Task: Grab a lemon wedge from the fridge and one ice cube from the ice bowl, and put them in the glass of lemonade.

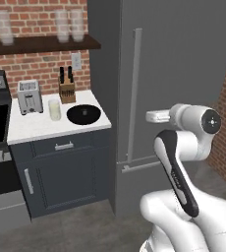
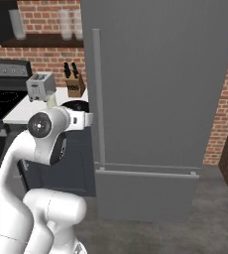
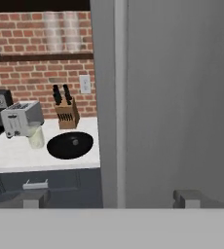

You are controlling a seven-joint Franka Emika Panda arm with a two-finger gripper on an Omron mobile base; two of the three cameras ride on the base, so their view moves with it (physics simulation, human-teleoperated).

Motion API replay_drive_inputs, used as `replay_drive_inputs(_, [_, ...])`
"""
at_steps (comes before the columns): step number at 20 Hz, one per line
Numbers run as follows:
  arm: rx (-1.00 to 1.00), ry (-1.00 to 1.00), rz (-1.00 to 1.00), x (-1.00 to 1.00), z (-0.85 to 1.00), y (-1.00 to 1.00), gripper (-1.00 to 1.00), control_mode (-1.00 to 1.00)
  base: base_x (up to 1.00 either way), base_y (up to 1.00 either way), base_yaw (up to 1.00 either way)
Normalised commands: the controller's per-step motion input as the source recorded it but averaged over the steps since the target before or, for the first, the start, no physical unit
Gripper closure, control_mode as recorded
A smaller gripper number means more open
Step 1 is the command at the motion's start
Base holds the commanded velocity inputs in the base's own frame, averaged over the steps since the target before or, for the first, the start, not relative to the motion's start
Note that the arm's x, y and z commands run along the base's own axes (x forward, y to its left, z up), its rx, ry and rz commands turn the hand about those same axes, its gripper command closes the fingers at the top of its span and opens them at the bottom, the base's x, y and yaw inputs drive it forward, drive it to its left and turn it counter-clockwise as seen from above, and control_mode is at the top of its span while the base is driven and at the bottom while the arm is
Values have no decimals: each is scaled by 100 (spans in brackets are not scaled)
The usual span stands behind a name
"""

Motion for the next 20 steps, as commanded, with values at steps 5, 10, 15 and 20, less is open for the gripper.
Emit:
replay_drive_inputs(5, [0, 0, -3, 34, 12, 0, -100, -100, 0, 0, 0])
replay_drive_inputs(10, [0, 0, -2, 39, 10, 0, -100, -100, 0, 0, 0])
replay_drive_inputs(15, [1, 2, 0, 53, 1, 0, -100, -100, 0, 0, 0])
replay_drive_inputs(20, [0, 1, 0, 58, 0, 0, -100, -100, 0, 0, 0])
